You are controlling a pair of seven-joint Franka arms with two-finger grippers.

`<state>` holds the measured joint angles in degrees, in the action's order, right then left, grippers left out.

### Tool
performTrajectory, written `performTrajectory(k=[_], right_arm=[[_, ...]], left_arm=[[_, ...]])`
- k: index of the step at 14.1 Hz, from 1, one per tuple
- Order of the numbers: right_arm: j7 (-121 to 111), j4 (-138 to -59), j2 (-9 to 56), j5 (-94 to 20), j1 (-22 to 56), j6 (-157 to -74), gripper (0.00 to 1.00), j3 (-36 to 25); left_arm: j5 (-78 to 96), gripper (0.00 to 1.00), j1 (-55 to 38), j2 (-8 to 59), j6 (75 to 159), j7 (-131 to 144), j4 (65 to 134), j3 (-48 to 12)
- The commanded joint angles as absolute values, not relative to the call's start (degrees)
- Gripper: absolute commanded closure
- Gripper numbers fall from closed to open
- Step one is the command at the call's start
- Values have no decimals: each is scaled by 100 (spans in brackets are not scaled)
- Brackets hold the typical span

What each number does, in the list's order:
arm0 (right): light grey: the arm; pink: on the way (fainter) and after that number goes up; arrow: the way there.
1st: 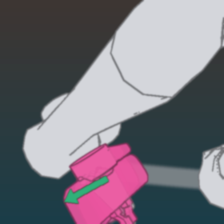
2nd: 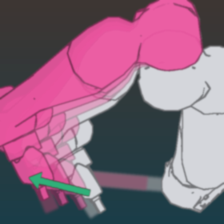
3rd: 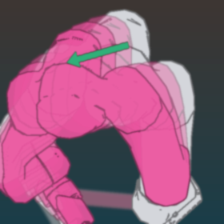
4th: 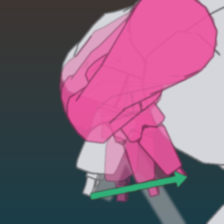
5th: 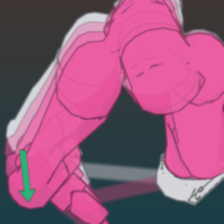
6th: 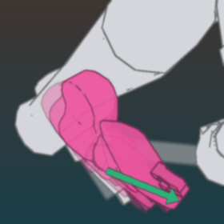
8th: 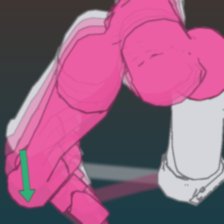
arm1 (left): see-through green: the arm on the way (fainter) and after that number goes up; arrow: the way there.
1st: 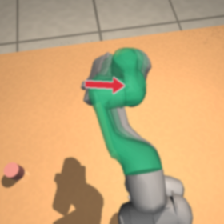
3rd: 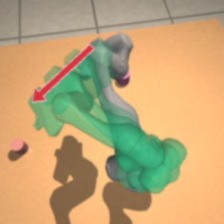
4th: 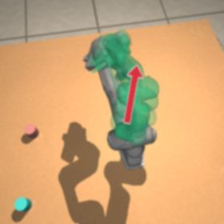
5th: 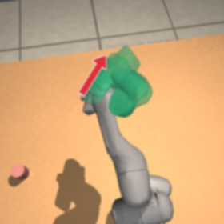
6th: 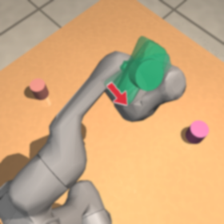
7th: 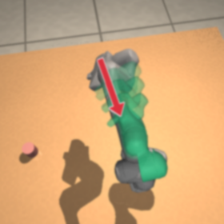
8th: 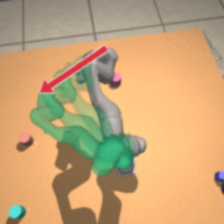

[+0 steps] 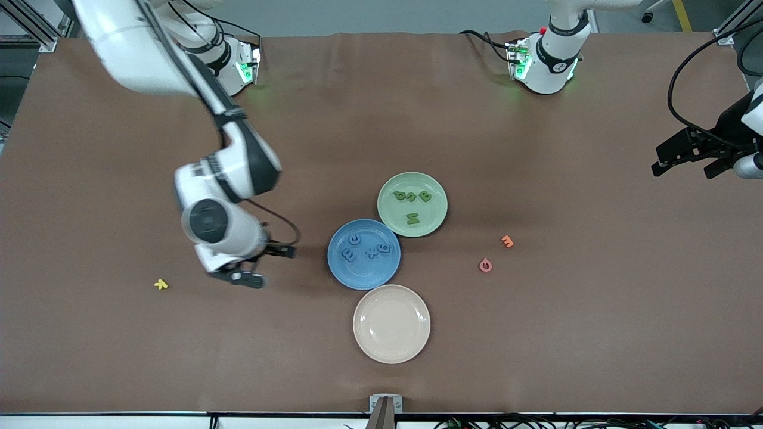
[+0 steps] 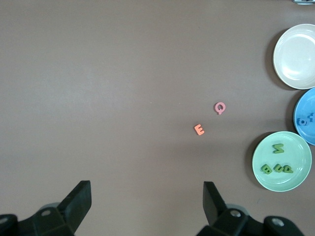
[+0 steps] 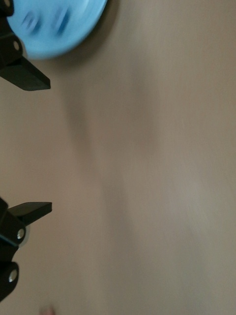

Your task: Sort letters by color into matching plates

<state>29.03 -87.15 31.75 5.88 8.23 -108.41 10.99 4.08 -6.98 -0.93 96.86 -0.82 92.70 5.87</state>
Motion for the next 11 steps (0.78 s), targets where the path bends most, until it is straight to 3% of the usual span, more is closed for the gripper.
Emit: performTrajectory(k=[1,6,11], right_arm=[[1595,-8859,2533,642,126,-10022,0,1195],[914,-7930,2285,659,-746,-8572,0,1187],[475,-7376,2320,633,-1002,-8472,0,1195]], left_arm=[[264,0,-712,-97,9606,-105,9158,545],[-255,0,-729,-97,9606,-53,9035,308],[-194,0,-659,-97,9606,-53,9035,308]])
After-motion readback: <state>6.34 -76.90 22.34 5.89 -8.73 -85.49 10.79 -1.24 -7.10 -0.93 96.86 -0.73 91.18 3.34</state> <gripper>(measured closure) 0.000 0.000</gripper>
